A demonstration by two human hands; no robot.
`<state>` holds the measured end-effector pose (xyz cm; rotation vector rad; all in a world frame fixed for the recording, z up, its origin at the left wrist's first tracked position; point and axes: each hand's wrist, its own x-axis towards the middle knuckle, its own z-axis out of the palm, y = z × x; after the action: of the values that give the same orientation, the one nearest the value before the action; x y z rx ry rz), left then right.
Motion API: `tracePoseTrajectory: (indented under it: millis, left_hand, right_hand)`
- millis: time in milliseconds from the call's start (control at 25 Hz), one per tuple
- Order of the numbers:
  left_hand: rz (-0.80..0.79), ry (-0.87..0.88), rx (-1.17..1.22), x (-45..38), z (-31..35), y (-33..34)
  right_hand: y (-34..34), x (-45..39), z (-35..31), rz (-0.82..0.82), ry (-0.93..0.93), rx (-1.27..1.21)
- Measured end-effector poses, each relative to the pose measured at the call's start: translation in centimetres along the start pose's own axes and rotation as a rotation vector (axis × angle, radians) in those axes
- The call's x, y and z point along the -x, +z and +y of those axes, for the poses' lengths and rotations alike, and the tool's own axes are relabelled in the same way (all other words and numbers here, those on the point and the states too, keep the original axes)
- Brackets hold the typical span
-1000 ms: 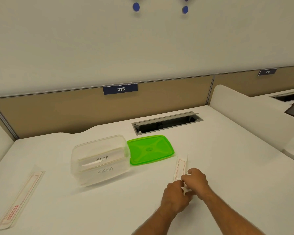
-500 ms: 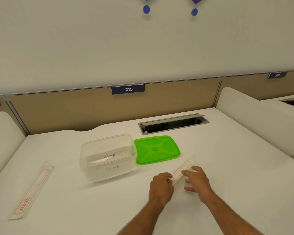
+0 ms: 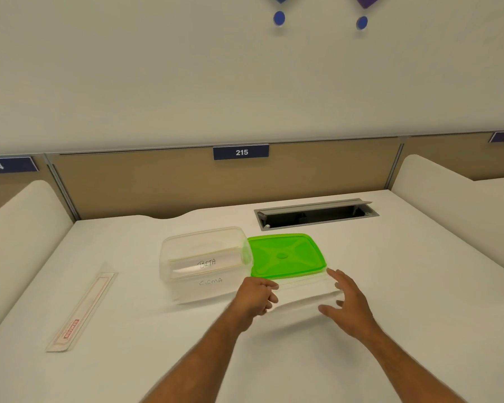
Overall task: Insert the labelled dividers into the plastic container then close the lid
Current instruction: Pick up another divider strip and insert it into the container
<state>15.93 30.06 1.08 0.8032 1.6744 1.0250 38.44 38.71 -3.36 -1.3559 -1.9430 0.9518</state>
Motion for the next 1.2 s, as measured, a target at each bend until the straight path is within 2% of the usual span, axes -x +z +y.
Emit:
tracePoseTrajectory:
  millis: [200,360,440,560,720,880,1200]
  left_hand:
    - [-0.043,-0.139,0.05,0.7,0.0,-2.4]
    - [-0.001,-0.171,0.051,1.0,-0.3,-3.7]
    - [0.034,-0.115,0.018,1.0,-0.7,-4.5]
    - [-0.005,-0.005,-0.067,1.1,-1.3,-5.8]
    - [-0.078,0.1,-0.326,1.7,-1.7,-7.3]
    - [-0.029,0.178,-0.613,2.2,-1.8,-8.5]
    - [0.023,0.264,-0.695,1.9,-1.6,-11.3]
  right_hand:
    - [0.1,-0.5,-1.3,-0.07,-0.087,-0.017]
    - [0.2,-0.8,-1.8,-0.131,-0.051,0.006]
    - [0.3,-0.8,-2.2,-0.15,-0.031,0.016]
    - [0.5,-1.0,-2.8,-0.148,-0.007,0.009]
    - [0.7,-1.1,-3.7,-0.167,0.005,-0.006]
    - [1.4,-1.2,-4.5,-0.183,-0.004,-0.007]
    - [2.8,-3.0,-6.8,-0.216,-0.069,-0.023]
